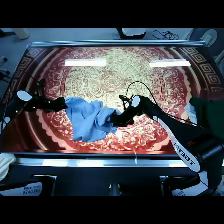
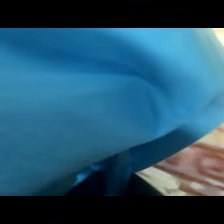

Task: Fold the shirts.

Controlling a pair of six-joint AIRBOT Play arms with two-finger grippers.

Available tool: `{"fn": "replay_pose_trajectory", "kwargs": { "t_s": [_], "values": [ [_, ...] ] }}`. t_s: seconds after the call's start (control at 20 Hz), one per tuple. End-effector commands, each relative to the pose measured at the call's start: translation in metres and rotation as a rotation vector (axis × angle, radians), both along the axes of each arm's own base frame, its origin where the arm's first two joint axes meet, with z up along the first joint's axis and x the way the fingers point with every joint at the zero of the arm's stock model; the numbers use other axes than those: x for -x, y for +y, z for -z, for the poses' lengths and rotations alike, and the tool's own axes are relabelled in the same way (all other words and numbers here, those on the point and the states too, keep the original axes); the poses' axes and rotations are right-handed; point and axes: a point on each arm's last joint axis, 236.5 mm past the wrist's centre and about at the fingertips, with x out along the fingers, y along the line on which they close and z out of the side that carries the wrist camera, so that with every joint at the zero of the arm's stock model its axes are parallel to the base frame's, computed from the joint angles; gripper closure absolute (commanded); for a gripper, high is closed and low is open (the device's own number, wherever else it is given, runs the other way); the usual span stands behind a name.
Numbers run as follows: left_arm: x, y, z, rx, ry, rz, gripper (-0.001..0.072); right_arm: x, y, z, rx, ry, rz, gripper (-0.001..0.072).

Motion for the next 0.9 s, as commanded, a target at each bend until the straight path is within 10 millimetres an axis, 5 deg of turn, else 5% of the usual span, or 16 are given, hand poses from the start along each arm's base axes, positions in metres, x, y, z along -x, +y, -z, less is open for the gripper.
{"fn": "replay_pose_trajectory", "kwargs": {
  "t_s": [0.0,0.1,0.15,0.2,0.3,0.4,0.45,0.55,0.65,0.7,0.8,0.85],
  "values": [
    [-0.001,0.000,-0.018,-0.001,-0.041,0.005,0.0685,-0.004,0.014,-0.012,-0.041,-0.028,0.010,0.0687],
    [-0.009,0.003,-0.052,-0.021,-0.138,0.032,0.0685,-0.017,-0.007,-0.047,-0.007,-0.129,-0.037,0.0689],
    [-0.017,0.007,-0.087,-0.034,-0.225,0.038,0.0686,-0.026,-0.022,-0.074,0.022,-0.205,-0.057,0.0690],
    [-0.023,0.012,-0.130,-0.047,-0.323,0.030,0.0686,-0.038,-0.042,-0.112,0.051,-0.303,-0.062,0.0690],
    [-0.021,0.022,-0.252,-0.085,-0.602,0.004,0.0686,-0.056,-0.083,-0.215,0.077,-0.559,-0.030,0.0689],
    [0.022,0.031,-0.386,-0.157,-0.905,-0.029,0.0687,-0.050,-0.126,-0.338,0.096,-0.890,0.050,0.0689],
    [0.050,0.043,-0.431,-0.223,-1.003,-0.079,0.0687,-0.035,-0.151,-0.395,0.127,-1.052,0.103,0.0689],
    [0.109,0.060,-0.484,-0.271,-1.101,-0.209,0.0688,0.012,-0.187,-0.468,0.134,-1.240,0.228,0.0689],
    [0.155,0.055,-0.503,-0.257,-1.154,-0.231,0.0687,0.052,-0.205,-0.492,0.110,-1.285,0.299,0.0689],
    [0.167,0.053,-0.502,-0.250,-1.146,-0.231,0.0687,0.066,-0.213,-0.488,0.124,-1.259,0.312,0.0689],
    [0.170,0.063,-0.473,-0.323,-1.034,-0.222,0.0687,0.079,-0.228,-0.446,0.240,-1.094,0.277,0.0689],
    [0.162,0.072,-0.443,-0.366,-0.926,-0.215,0.0687,0.083,-0.234,-0.410,0.307,-0.954,0.249,0.0689]
  ]
}}
